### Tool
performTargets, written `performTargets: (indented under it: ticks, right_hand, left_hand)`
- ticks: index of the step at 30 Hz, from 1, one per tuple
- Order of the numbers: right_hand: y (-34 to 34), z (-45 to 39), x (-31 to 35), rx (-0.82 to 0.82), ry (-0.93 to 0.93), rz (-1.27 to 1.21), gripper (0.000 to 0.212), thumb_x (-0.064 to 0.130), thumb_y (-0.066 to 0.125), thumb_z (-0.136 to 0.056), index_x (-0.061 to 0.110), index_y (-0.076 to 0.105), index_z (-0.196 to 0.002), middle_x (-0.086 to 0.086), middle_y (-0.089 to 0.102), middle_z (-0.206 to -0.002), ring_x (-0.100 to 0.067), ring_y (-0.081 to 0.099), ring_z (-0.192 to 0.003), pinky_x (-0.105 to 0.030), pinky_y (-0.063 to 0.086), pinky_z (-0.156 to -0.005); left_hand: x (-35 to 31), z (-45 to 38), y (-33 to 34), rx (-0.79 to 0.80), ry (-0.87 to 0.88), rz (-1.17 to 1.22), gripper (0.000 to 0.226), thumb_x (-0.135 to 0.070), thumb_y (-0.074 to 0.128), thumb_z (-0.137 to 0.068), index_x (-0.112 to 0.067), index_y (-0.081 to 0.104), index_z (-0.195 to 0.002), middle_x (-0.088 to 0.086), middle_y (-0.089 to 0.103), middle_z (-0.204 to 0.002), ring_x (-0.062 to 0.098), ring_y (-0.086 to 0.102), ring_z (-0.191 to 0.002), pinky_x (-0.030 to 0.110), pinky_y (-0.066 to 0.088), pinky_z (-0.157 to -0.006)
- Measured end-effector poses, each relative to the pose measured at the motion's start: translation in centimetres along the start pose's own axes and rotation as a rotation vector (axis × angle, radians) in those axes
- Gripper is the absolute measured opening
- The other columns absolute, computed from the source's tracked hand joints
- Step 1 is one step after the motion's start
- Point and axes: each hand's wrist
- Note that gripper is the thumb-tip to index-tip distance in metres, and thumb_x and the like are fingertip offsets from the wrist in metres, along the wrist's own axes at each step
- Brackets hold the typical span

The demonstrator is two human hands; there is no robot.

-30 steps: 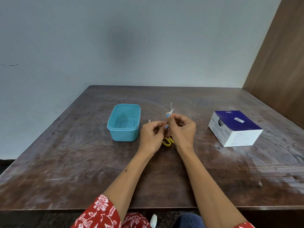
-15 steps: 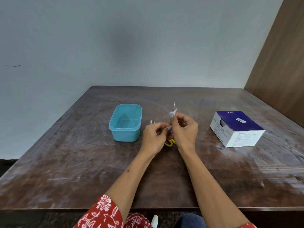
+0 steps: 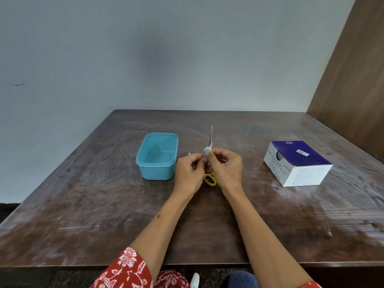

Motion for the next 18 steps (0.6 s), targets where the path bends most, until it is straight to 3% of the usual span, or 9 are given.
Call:
performTargets:
  ticks: [8,13,18]
  right_hand:
    - [-0.21,0.08,0.19,-0.01,-0.004,-0.009,0.008,0.01,0.07,-0.082,0.017,0.069,-0.079,-0.006,0.069,-0.067,-0.011,0.065,-0.056,-0.021,0.052,-0.049]
    - [-0.32,0.24,0.72,-0.062,-0.007,-0.028,0.005,0.01,0.069,-0.083,0.007,0.07,-0.086,-0.007,0.067,-0.066,-0.004,0.062,-0.049,-0.016,0.048,-0.043]
    - [-0.17,0.18,0.6,0.017,0.007,0.002,0.004,0.011,0.07,-0.082,0.014,0.069,-0.08,-0.006,0.069,-0.068,-0.006,0.064,-0.053,-0.019,0.051,-0.047]
  left_hand:
    - [0.01,0.12,0.05,0.007,0.01,-0.031,0.019,-0.004,0.055,-0.09,-0.004,0.069,-0.102,0.003,0.071,-0.084,-0.001,0.067,-0.069,0.017,0.056,-0.069]
    - [-0.09,0.24,0.14,0.049,0.007,-0.057,0.019,-0.006,0.055,-0.091,-0.007,0.068,-0.105,-0.003,0.069,-0.083,-0.003,0.066,-0.07,0.017,0.056,-0.071]
    - [0.13,-0.01,-0.03,0.015,0.034,-0.054,0.02,-0.003,0.053,-0.091,-0.004,0.068,-0.104,0.002,0.07,-0.085,-0.002,0.067,-0.069,0.017,0.056,-0.07]
Point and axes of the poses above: each hand's wrist, its own z-axis away from the middle knuckle, its own y-axis out of the palm, x = y × z
